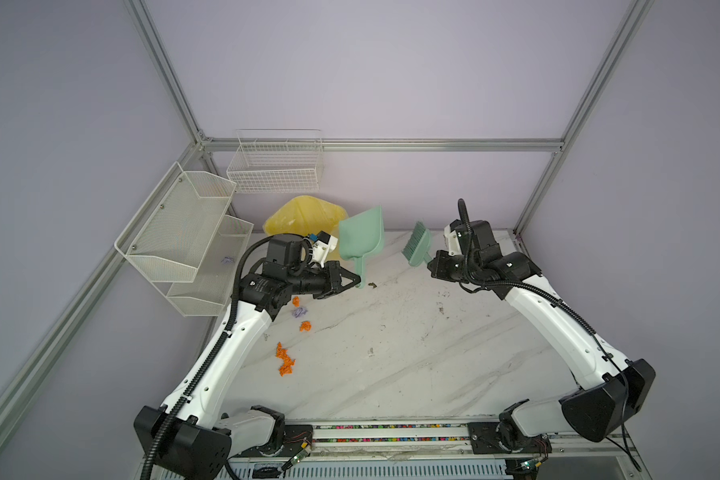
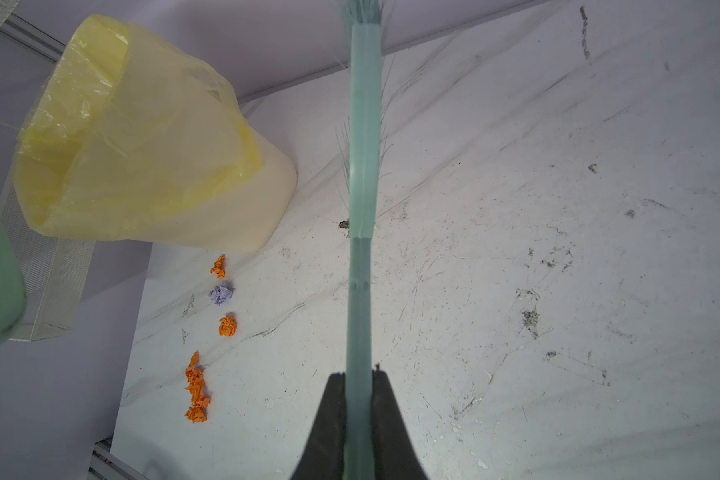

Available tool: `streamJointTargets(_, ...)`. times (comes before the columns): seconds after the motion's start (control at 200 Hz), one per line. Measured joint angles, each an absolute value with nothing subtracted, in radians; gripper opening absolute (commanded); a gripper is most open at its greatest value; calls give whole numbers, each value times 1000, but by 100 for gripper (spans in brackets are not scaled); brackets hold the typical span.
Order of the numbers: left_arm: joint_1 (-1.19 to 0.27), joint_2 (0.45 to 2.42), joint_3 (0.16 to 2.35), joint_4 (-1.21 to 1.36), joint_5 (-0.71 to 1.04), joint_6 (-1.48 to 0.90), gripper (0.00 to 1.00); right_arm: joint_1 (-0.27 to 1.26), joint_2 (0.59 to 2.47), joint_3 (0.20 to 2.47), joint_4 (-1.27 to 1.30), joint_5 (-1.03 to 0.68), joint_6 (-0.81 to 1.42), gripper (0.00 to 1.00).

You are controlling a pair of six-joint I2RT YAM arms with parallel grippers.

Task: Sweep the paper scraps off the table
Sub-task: 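Lift the emptied dustpan out of the bin with the left gripper, then lower the dustpan beside the remaining scraps while the right gripper brings the brush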

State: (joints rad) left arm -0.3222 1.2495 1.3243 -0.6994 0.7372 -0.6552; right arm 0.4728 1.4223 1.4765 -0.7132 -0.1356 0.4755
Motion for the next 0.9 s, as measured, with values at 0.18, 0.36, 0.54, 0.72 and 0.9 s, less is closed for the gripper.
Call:
streamJointTargets(0.18, -384, 1288, 1370, -774, 667, -562, 0, 469, 1422, 1427, -698, -136, 491, 0)
streamJointTargets(0.36, -457, 1298, 1373, -828, 593, -491, 0, 469, 1426, 1416, -682, -145, 493, 0)
streamJointTargets(0.54, -538, 1315, 1373, -861, 508, -452, 0, 469, 1436, 1416, -656, -165, 490, 0)
streamJointTargets(0.72, -605, 1330, 1373, -892, 435, -440, 0, 465, 1439, 1415, -639, -186, 482, 0)
streamJointTargets(0.9, -659, 1333, 1373, -922, 373, -434, 0, 465, 1439, 1413, -639, -205, 476, 0)
